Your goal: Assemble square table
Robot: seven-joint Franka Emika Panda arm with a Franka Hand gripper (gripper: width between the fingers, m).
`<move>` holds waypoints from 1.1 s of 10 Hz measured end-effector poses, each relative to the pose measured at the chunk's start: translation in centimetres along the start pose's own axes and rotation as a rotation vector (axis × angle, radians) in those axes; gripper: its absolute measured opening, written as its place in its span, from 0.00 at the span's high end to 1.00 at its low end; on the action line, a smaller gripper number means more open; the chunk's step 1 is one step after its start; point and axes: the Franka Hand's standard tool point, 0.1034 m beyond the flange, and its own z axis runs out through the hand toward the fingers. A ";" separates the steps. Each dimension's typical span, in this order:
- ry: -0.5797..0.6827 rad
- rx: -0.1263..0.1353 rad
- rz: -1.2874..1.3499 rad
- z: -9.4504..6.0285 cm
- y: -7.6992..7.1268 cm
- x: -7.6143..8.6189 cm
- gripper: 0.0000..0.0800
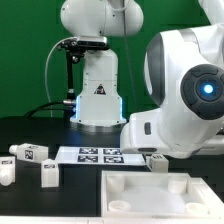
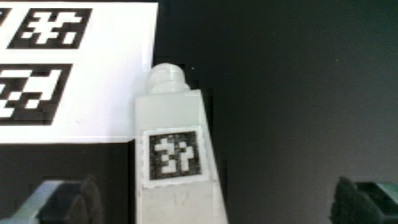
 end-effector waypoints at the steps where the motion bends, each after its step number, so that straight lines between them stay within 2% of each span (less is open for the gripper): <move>1: -0.006 -0.003 0.001 0.2 0.1 0.0 0.19; 4: -0.031 -0.004 0.026 1.3 0.8 0.6 0.19; 7: -0.035 -0.011 0.030 2.8 0.5 0.9 0.19; 8: -0.035 -0.009 0.030 2.7 0.5 0.9 0.19; 9: -0.035 -0.009 0.030 2.7 0.5 0.9 0.30; 10: -0.036 -0.009 0.030 2.7 0.5 0.9 0.30; 11: -0.036 -0.009 0.030 2.7 0.5 0.9 0.48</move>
Offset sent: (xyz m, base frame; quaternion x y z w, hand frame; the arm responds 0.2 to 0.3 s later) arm 0.0007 -0.0106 -0.0096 -0.0281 -0.0293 0.0489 0.9980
